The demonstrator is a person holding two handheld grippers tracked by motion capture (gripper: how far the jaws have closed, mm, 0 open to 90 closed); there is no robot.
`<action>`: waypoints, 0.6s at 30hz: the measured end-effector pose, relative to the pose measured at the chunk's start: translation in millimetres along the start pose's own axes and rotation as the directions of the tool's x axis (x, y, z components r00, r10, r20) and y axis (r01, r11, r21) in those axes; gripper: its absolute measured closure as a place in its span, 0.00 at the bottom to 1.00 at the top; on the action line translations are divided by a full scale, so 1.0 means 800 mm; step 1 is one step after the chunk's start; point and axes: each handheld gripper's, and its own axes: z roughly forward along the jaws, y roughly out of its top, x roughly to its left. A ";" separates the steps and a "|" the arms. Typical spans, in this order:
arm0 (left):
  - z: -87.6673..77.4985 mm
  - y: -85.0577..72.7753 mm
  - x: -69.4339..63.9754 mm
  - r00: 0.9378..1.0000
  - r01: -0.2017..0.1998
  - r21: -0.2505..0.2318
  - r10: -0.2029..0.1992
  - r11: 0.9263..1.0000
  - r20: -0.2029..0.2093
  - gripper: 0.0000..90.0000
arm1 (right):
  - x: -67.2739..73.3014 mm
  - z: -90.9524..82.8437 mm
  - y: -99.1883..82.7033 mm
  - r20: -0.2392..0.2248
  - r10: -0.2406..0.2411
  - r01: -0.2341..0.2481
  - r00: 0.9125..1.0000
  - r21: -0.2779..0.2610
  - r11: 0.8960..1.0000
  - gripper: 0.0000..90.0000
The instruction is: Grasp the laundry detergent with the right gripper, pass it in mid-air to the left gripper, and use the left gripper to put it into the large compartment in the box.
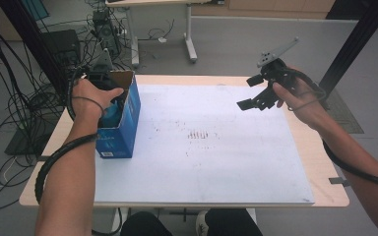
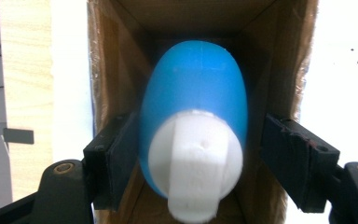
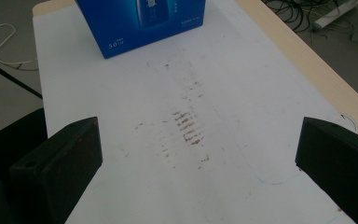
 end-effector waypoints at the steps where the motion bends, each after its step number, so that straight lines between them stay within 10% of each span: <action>1: -0.002 -0.001 -0.001 1.000 0.014 -0.006 -0.014 1.000 0.002 0.32 | 0.000 0.000 0.000 0.000 -0.001 0.001 1.000 -0.001 1.000 0.00; 18: -0.060 -0.009 0.000 0.999 -0.037 -0.068 0.038 0.997 0.017 0.23 | 0.000 0.006 0.003 0.028 0.025 -0.026 0.999 0.039 0.999 0.00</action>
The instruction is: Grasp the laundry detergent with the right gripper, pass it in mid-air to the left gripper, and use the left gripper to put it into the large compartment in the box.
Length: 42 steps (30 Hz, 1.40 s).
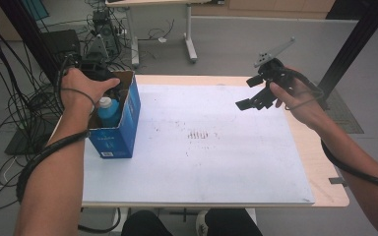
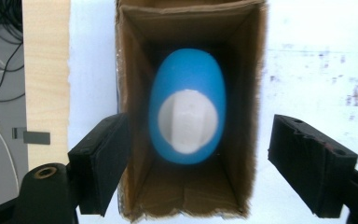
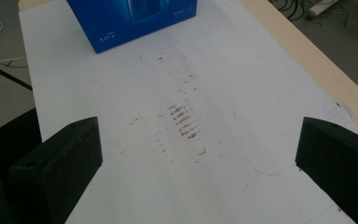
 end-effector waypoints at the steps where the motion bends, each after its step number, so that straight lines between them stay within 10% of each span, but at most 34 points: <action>1: -0.004 0.001 -0.003 1.000 -0.005 -0.009 0.005 1.000 0.002 0.23 | 0.000 0.001 0.001 0.001 0.002 -0.002 1.000 0.005 1.000 0.00; 25: -0.017 0.052 -0.120 0.988 -0.138 -0.035 0.140 0.990 0.068 0.15 | -0.001 -0.002 0.007 0.037 0.004 -0.008 0.999 0.120 0.993 0.00; 42: -0.001 0.089 -0.167 0.984 -0.155 -0.030 0.157 0.987 0.089 0.15 | -0.013 0.000 0.000 0.029 0.003 -0.007 1.000 0.164 0.986 0.00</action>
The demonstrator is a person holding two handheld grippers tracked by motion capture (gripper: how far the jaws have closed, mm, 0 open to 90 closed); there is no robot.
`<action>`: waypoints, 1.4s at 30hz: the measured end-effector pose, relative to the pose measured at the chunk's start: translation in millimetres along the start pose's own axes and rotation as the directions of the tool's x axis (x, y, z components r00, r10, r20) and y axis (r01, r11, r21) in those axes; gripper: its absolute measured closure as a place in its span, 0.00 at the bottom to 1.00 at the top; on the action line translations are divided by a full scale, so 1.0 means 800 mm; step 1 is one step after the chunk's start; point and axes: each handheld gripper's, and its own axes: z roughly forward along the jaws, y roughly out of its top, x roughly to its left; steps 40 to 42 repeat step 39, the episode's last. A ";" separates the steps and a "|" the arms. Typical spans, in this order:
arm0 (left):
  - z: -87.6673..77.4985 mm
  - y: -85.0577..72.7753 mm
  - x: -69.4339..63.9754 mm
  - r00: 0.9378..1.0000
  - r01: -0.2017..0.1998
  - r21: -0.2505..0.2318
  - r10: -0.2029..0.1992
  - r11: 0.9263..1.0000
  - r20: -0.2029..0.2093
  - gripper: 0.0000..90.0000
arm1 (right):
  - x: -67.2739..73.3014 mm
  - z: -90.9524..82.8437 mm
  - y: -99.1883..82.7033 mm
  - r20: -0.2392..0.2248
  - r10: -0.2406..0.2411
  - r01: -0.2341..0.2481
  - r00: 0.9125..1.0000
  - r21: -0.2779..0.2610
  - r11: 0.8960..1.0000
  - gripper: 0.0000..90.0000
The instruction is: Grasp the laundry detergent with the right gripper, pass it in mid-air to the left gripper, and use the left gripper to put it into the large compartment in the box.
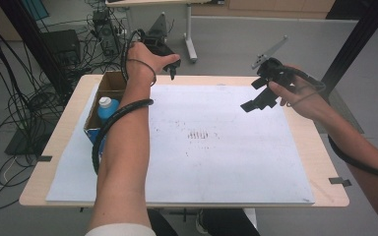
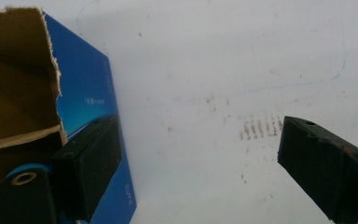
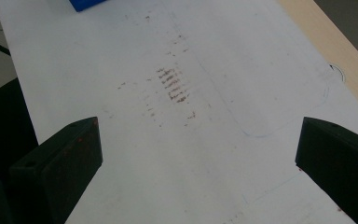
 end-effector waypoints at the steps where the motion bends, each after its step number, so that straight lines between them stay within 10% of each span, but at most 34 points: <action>1: 0.000 0.001 -0.002 1.000 -0.001 -0.002 0.001 1.000 -0.002 0.15 | -0.001 0.000 -0.001 0.000 0.001 -0.001 1.000 0.002 1.000 0.00; 42: 0.009 0.011 -0.020 1.000 -0.013 -0.004 0.014 1.000 0.014 0.15 | -0.007 -0.003 -0.014 0.005 0.020 -0.020 1.000 -0.006 1.000 0.00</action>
